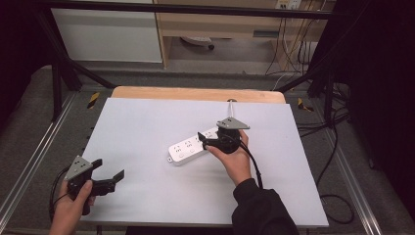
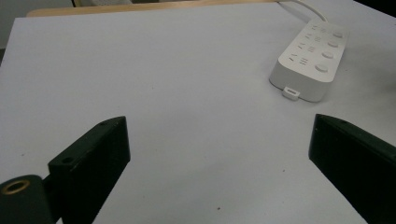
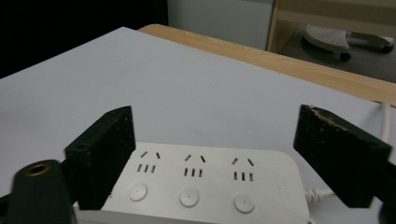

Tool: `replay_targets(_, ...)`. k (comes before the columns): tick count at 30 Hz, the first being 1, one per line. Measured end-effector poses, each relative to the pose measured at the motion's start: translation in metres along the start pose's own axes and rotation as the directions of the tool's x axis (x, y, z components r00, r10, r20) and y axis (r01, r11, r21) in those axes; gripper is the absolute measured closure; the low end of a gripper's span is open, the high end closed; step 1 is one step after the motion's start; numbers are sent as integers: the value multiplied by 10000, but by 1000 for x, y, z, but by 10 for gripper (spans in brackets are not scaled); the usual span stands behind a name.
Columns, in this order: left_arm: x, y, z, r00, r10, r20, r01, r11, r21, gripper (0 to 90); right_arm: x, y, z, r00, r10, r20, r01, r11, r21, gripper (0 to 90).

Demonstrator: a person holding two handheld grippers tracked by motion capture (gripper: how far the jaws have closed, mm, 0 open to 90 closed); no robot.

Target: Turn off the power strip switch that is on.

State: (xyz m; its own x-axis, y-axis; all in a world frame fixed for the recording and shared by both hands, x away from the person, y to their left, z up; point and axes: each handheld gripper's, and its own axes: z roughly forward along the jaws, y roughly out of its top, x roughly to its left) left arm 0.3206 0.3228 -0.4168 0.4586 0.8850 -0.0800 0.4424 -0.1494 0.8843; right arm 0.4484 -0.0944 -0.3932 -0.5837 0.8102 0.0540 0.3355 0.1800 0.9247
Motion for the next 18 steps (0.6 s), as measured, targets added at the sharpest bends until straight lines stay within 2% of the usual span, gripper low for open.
replay_targets(2, 0, 0, 0, 10000, -15, 8, 15, 10000, -3, 53, -2, 2, -3, 10000, 94, 12, -94, 10000, 19, 64)
replay_targets(7, 0, 0, 0, 10000, 8, 9, -8, 10000, 13, 53, -8, 7, -13, 9996, 296, 22, -296, 9995, -89, 36)
replay_targets(10, 0, 0, 0, 10000, 1, 6, -1, 10000, 13, 53, -10, 10, -19, 9995, 197, 243, -193, 9997, -158, 36)
replay_targets(18, 0, 0, 0, 10000, -2, -2, 2, 10000, -4, 53, -19, 16, -39, 9992, 236, 317, -223, 9989, -401, 37)
